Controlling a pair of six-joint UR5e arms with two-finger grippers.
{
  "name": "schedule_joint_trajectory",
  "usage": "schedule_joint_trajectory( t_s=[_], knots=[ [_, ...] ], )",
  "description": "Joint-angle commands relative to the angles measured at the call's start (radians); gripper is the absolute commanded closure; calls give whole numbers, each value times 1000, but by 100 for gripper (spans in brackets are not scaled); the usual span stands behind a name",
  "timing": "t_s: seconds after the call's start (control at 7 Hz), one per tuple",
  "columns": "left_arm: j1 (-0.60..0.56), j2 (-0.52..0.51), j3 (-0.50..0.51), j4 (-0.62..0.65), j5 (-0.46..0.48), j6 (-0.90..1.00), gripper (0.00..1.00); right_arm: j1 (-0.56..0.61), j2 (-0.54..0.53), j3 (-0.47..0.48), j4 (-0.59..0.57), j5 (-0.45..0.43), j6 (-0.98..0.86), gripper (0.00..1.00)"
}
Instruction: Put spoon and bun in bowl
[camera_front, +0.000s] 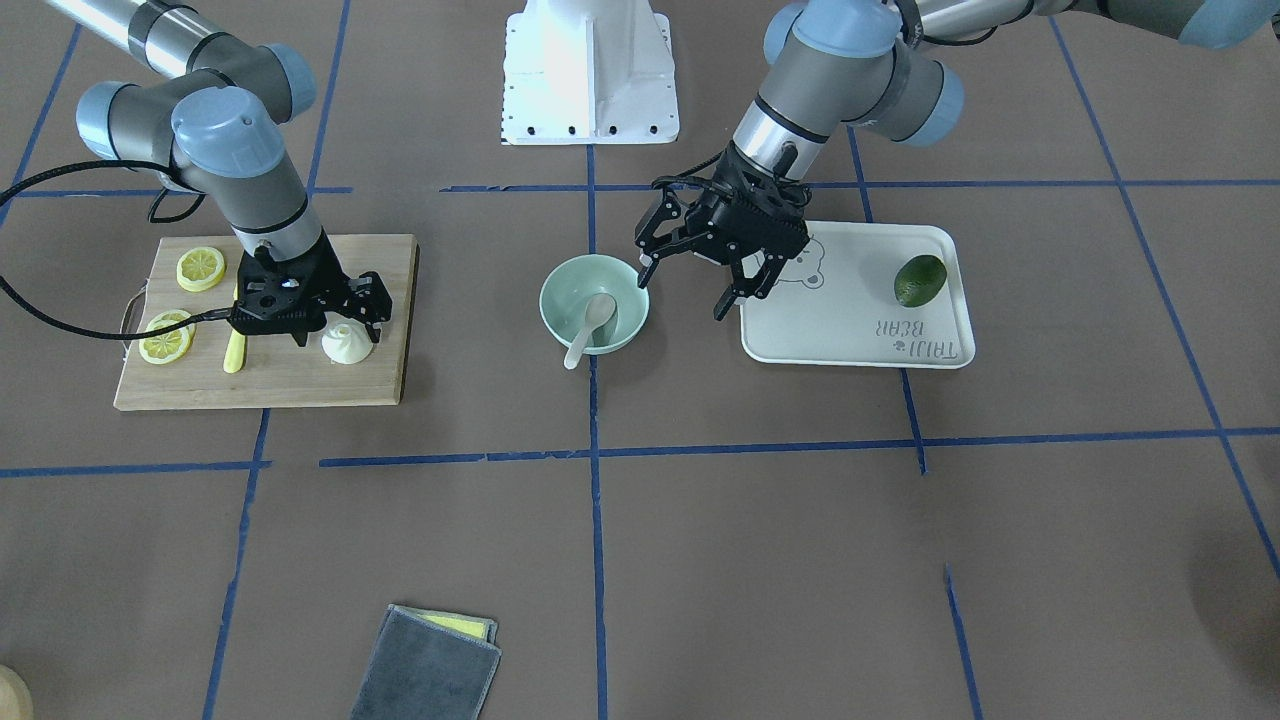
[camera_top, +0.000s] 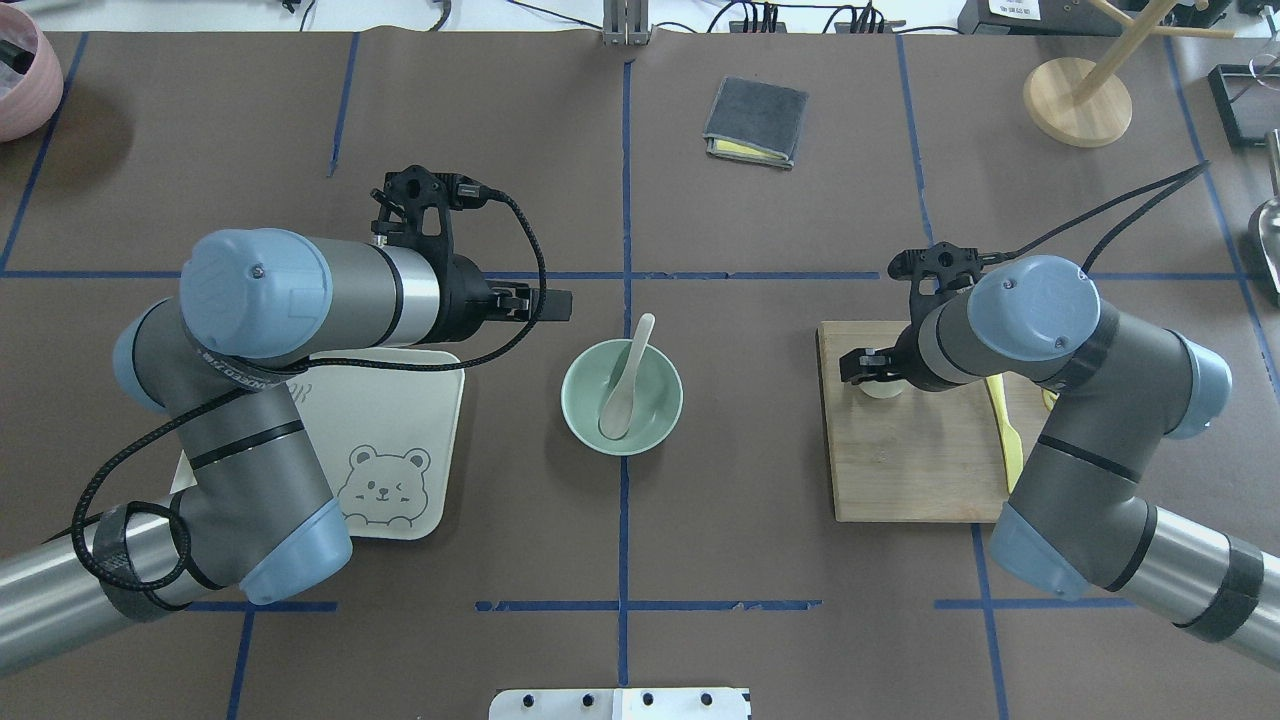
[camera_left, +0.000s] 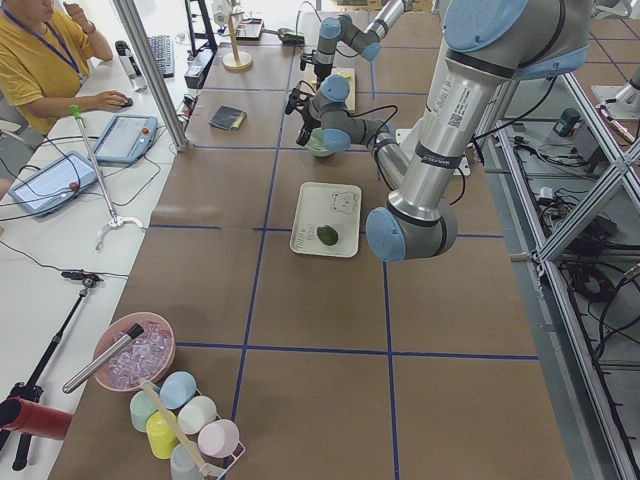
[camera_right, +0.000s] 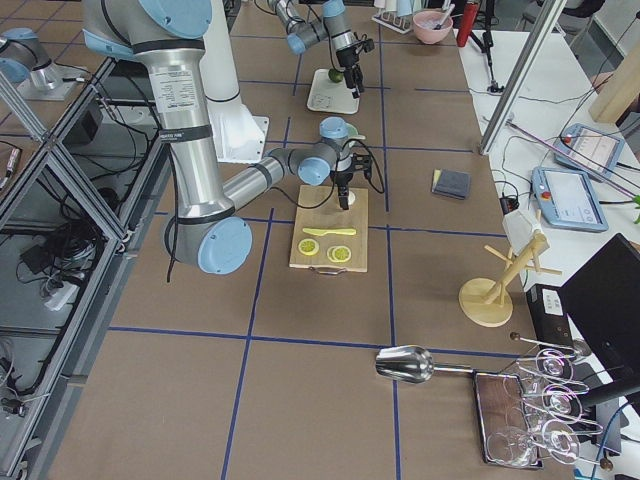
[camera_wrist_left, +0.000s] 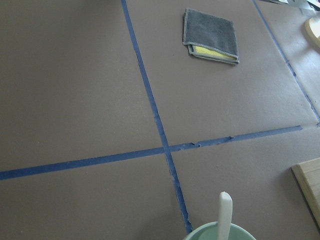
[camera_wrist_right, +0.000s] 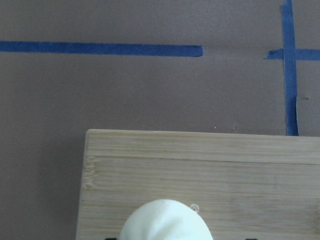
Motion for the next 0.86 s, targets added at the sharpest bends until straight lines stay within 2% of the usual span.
schedule_joint_trajectory(
  t_s=[0.0,0.14,0.29,0.43,0.57,0.71],
  knots=[
    [0,2,0,0,0,0,3,1,19,-5,-2,1,1,69],
    [0,2,0,0,0,0,3,2,19,-5,-2,3,1,81],
    [0,2,0,-1,0,0,3,2,22,-2,-2,3,1,88],
    [-3,5,-15,0,0,1,3,7,42,15,-2,8,6,87],
    [-9,28,-55,0,0,7,3,4,58,80,-25,12,15,86],
    [-14,84,-105,0,-3,10,3,1,126,143,-123,20,53,83]
  ],
)
